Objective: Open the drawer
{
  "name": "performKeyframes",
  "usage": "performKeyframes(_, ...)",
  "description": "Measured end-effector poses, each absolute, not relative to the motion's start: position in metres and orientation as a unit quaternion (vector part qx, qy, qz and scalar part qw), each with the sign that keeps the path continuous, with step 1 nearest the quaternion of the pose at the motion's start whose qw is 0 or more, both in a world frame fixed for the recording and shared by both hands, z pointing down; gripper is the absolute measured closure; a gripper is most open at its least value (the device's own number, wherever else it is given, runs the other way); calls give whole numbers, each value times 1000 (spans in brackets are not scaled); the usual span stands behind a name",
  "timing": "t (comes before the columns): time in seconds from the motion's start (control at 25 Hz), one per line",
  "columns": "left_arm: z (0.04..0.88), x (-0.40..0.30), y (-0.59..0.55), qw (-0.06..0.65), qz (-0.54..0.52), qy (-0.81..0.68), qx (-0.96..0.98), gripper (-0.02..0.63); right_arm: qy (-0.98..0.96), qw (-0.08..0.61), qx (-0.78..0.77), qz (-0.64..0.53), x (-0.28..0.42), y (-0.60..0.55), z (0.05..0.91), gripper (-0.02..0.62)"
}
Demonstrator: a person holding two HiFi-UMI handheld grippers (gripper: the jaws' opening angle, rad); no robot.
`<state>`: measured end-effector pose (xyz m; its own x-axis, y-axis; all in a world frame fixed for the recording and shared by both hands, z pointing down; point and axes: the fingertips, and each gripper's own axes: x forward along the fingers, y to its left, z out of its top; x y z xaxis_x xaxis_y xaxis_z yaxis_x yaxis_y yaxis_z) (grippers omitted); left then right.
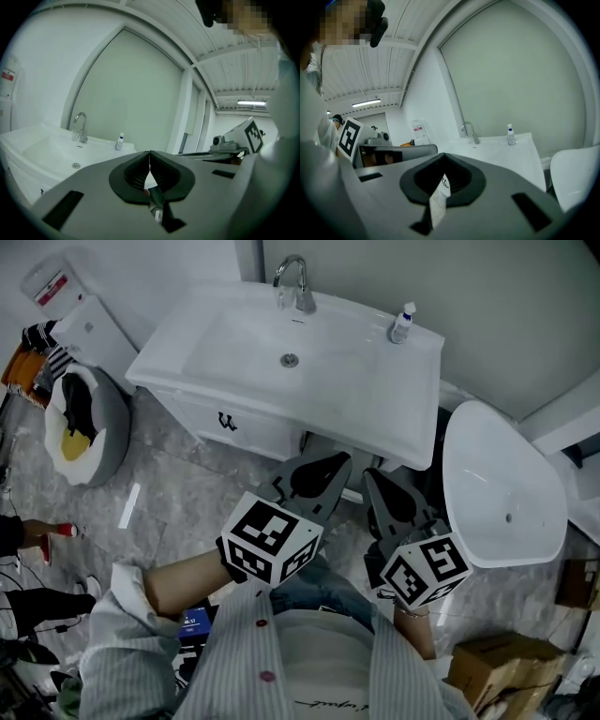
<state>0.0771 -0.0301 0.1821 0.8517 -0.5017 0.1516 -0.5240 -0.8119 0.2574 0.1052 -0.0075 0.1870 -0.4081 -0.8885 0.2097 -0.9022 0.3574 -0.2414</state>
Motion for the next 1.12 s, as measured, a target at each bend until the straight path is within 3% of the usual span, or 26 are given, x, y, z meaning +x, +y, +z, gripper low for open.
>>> performKeyframes(1.12, 200, 88, -39, 155, 63, -249, 954, 589, -817, 28, 542, 198, 116, -25, 209, 588)
